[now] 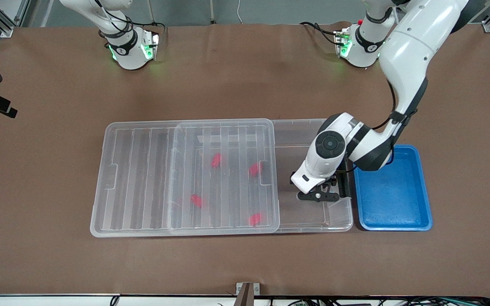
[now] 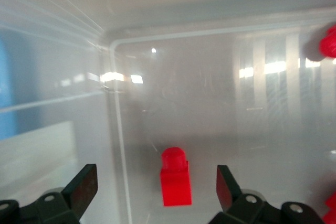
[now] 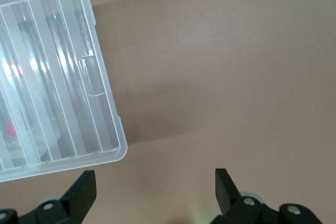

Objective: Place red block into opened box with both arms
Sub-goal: 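Lower the red block into the opened box and open the left gripper, then raise the left gripper away while the right gripper returns to the lid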

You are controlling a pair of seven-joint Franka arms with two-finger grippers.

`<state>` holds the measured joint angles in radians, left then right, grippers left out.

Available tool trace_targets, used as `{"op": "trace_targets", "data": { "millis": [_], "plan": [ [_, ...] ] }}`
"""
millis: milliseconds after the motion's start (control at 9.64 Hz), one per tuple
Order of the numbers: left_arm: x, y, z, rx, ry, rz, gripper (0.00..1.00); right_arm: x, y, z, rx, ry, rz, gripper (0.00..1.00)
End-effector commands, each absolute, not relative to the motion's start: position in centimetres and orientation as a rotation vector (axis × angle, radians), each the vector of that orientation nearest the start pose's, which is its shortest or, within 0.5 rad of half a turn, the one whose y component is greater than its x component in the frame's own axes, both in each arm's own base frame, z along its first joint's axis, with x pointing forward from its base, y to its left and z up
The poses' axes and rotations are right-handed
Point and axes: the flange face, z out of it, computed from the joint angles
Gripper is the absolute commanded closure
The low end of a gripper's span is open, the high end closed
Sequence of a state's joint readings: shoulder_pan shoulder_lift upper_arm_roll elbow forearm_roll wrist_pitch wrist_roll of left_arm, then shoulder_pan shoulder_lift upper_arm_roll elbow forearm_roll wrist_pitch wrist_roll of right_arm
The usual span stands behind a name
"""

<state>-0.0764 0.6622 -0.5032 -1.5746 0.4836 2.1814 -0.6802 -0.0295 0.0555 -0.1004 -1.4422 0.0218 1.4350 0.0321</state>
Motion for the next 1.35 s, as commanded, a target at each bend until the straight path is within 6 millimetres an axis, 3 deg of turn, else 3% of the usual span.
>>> {"op": "trace_targets", "data": {
  "millis": [0, 104, 208, 311, 623, 726, 830, 1142, 1245],
  "plan": [
    [61.0, -31.6, 33.7, -3.088, 0.105, -0.17, 0.0, 54.4, -7.7, 64.4, -3.102, 0.215, 0.082, 0.0],
    [60.9, -30.2, 36.9, -3.102, 0.105, -0.164, 0.0, 54.5, -7.8, 64.4, -3.099, 0.205, 0.077, 0.26],
    [60.7, -28.7, 39.5, -3.11, 0.153, -0.112, 0.0, 55.9, -7.7, 62.9, -3.088, 0.096, 0.055, 0.76],
    [61.0, -25.6, 42.7, -3.136, 0.156, -0.101, 0.0, 58.8, -7.1, 59.9, -3.094, 0.033, 0.017, 1.0],
    [59.8, -17.4, 49.5, -3.127, 0.196, -0.115, 0.0, 66.2, -5.9, 47.6, -3.108, -0.164, 0.017, 1.0],
    [59.5, -13.3, 51.7, -3.101, 0.111, -0.14, 0.0, 67.4, -4.0, 44.7, -3.109, -0.207, 0.025, 1.0],
    [59.1, -12.1, 53.2, -3.093, 0.207, -0.161, 0.0, 68.3, -1.9, 41.5, -3.101, -0.248, 0.068, 1.0],
    [55.9, -8.1, 59.1, -3.089, 0.147, -0.207, 0.0, 68.7, 1.1, 36.9, -3.023, -0.253, 0.149, 1.0],
    [55.5, -7.9, 59.8, -3.091, 0.137, -0.209, 0.01, 68.7, 1.3, 36.8, -3.025, -0.26, 0.143, 1.0]
  ]
}}
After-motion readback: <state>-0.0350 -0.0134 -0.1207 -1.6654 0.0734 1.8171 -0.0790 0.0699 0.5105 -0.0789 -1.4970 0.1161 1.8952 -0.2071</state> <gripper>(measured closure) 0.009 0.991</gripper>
